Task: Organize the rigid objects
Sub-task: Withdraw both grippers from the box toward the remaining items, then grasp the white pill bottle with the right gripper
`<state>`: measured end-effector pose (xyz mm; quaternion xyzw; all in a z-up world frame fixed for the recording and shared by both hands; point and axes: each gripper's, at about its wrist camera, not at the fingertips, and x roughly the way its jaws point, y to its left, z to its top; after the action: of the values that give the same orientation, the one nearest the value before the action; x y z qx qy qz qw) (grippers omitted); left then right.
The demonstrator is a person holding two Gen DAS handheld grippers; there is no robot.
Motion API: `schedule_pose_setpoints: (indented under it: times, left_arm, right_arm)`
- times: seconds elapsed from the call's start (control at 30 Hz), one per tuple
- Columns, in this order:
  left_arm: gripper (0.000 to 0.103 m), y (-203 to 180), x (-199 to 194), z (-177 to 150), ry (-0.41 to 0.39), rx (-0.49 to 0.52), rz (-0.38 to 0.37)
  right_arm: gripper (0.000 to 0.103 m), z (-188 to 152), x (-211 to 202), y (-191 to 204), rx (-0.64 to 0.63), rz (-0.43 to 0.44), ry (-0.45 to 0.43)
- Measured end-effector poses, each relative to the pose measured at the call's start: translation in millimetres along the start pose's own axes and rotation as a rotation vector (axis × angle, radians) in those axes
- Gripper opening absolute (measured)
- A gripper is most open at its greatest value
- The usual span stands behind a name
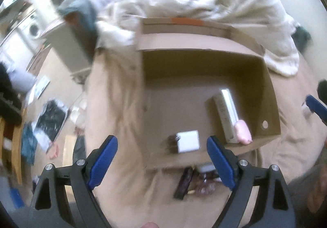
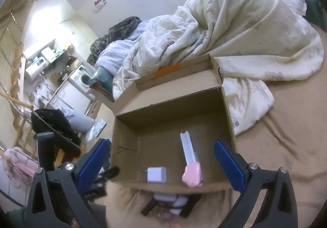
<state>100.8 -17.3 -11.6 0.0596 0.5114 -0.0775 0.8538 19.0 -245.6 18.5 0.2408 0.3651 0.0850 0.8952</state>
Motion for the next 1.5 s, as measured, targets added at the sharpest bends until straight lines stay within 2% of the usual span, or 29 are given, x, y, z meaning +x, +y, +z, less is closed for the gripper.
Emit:
schedule_pose_setpoints:
  times: [0.07,0.17,0.3,0.43,0.57,0.63,0.7,0.77,0.83,0.93,1.0,1.07,1.27,1.37,1.5]
  left_arm:
    - [0.087,15.0,-10.5,-10.6,0.001,-0.042,0.012]
    - [0.087,39.9,-17.7,-31.3,0.009,-0.133,0.033]
    - [0.087,59.2,-1.9,-52.1,0.081,-0.201,0.014]
    - [0.087,63.9,9.1,-60.2,0.128,-0.234,-0.013]
    - [0.087,64.4,12.1,-59.3,0.136,-0.252,-0.041]
    - [0.087,63.4,15.6,-60.1,0.151,-0.250,-0.048]
    - [0.087,62.7,19.3,-61.5,0.165,-0.246,-0.034]
    - [0.087,63.0,24.2,-62.4,0.179,-0.246,-0.023]
    - [0.087,65.6,27.5,-62.6,0.189,-0.254,-0.011]
    - [0.087,69.5,31.6,-62.9,0.202,-0.273,-0.002]
    - [0.087,70.6,33.9,-64.2,0.215,-0.283,-0.009]
    - [0.087,68.9,35.9,-64.8,0.224,-0.279,-0.013]
    - [0.087,63.2,38.5,-66.0,0.228,-0.249,-0.007]
    - [0.087,61.5,40.4,-65.4,0.233,-0.254,-0.031]
    - [0.087,59.0,43.3,-63.3,0.223,-0.241,-0.007]
  right_arm:
    - [0.103,-2.8,-11.1,5.1,-0.010,-0.012,0.011]
    - [0.103,-11.1,-19.3,8.5,-0.006,-0.039,0.074]
    - [0.103,-35.4,-10.9,1.0,0.024,-0.088,0.174]
    - [0.103,-70.9,14.1,-13.7,0.100,-0.133,0.306]
    - [0.103,-116.2,40.7,-23.9,0.212,-0.106,0.445]
    - [0.103,-141.0,51.3,-25.5,0.256,-0.119,0.491]
    - [0.076,-160.7,63.8,-23.6,0.262,-0.142,0.549]
    - [0.064,-171.6,73.9,-24.1,0.263,-0.182,0.582]
    - [0.061,-177.4,83.5,-25.9,0.271,-0.198,0.598]
    - [0.057,-184.8,94.9,-28.5,0.282,-0.230,0.611]
    - [0.034,-190.5,95.5,-32.8,0.305,-0.269,0.598]
    - [0.030,-192.2,92.2,-35.9,0.318,-0.273,0.587]
    - [0.029,-168.5,62.4,-31.2,0.270,-0.166,0.515]
    - [0.029,-141.8,41.6,-24.0,0.208,-0.122,0.444]
    - [0.029,-106.7,14.0,-21.8,0.153,-0.082,0.355]
